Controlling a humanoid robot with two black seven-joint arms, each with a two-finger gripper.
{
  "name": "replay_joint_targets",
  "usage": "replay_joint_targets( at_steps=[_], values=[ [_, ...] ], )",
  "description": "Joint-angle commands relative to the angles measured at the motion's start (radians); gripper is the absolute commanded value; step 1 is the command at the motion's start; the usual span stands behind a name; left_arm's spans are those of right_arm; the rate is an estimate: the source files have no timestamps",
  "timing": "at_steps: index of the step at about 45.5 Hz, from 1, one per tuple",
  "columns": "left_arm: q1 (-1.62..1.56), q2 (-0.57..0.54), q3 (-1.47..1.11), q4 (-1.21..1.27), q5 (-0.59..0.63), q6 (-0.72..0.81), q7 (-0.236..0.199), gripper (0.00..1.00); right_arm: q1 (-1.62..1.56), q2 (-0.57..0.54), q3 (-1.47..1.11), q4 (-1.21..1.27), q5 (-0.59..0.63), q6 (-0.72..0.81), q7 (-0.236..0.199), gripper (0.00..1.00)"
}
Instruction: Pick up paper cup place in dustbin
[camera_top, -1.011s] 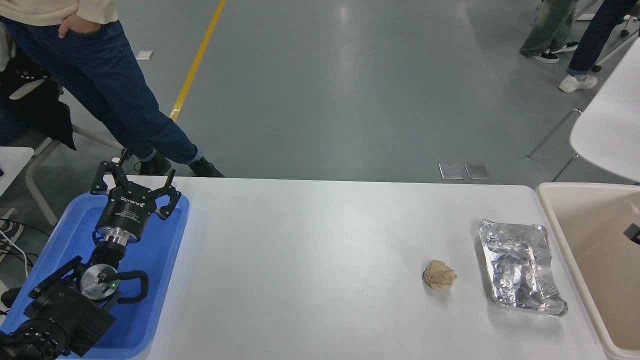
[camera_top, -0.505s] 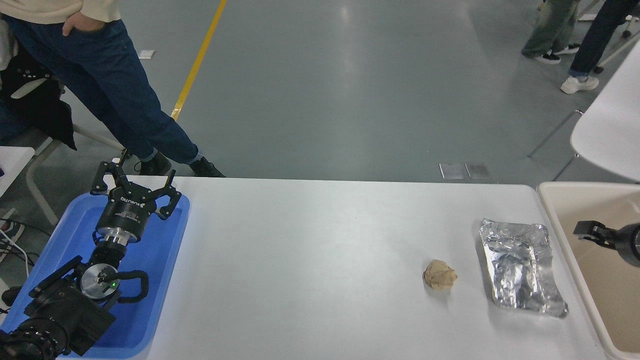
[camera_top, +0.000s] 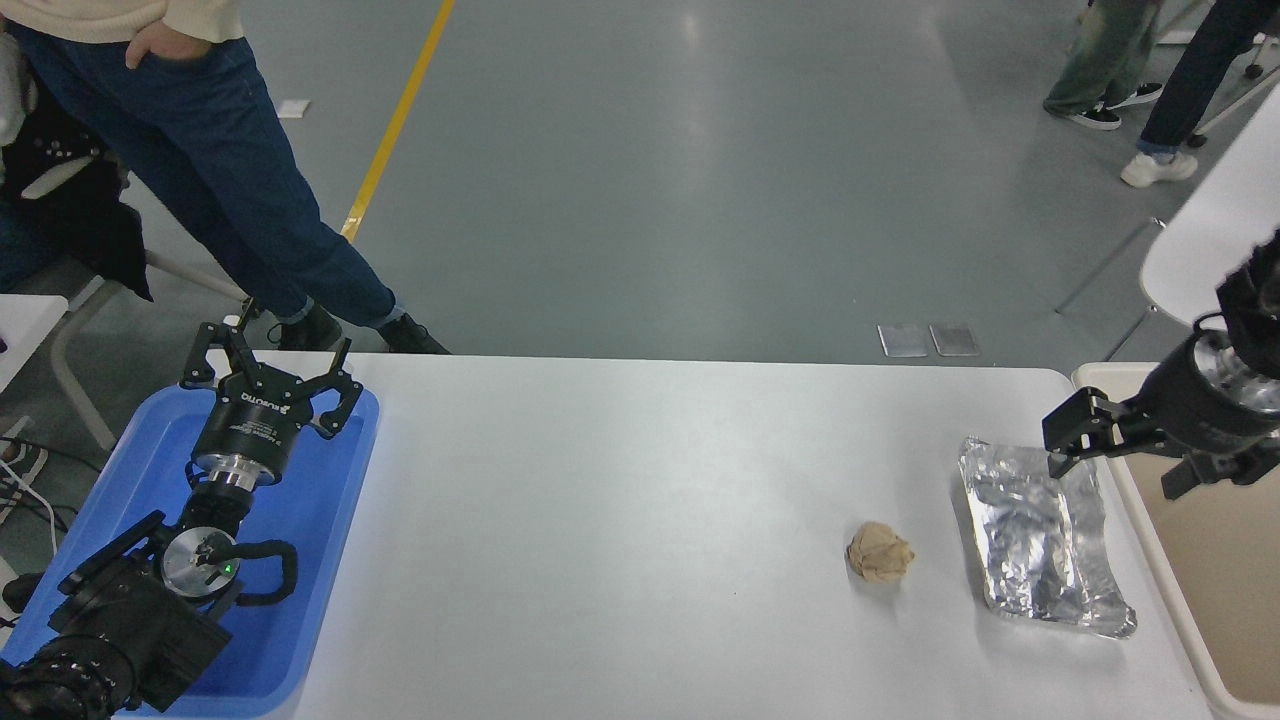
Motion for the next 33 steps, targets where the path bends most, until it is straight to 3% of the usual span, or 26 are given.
replay_joint_targets(
  at_steps=[1,33],
  values=[
    [0.000,0.000,0.000,0.000,0.000,0.000,0.000,1.00,0.147,0.107,0.035,0.036,0.038,0.055,0.001,1.00],
    [0.000,0.000,0.000,0.000,0.000,0.000,0.000,1.00,0.256,0.162,-0.082,0.030,0.047,0.055,0.006,1.00]
  ],
)
